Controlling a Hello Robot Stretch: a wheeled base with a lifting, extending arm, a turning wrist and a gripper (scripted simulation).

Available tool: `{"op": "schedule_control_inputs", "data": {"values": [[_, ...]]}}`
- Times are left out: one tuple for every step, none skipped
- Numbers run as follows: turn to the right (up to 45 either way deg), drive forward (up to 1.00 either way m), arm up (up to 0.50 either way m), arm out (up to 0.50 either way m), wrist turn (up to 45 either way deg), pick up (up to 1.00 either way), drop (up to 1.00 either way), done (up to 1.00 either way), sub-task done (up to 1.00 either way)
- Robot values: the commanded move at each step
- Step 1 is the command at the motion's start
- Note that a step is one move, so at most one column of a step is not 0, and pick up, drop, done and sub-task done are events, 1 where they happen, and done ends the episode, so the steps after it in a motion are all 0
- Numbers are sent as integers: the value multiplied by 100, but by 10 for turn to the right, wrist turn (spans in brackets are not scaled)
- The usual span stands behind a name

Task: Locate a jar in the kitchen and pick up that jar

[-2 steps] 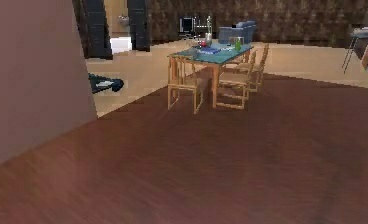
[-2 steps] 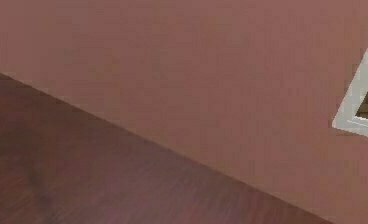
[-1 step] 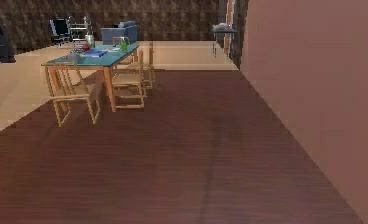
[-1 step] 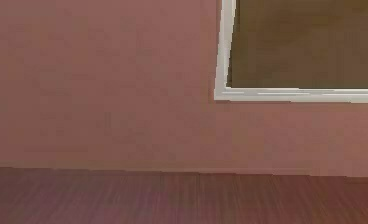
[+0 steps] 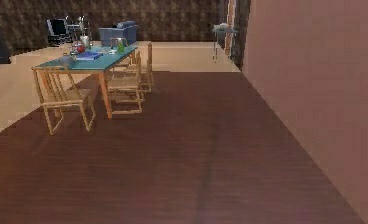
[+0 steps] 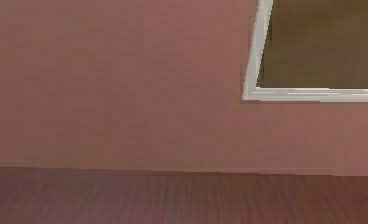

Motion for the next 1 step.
{"op": "schedule_control_inputs", "data": {"values": [[0,100,0,0,0,0,0,0,0]]}}
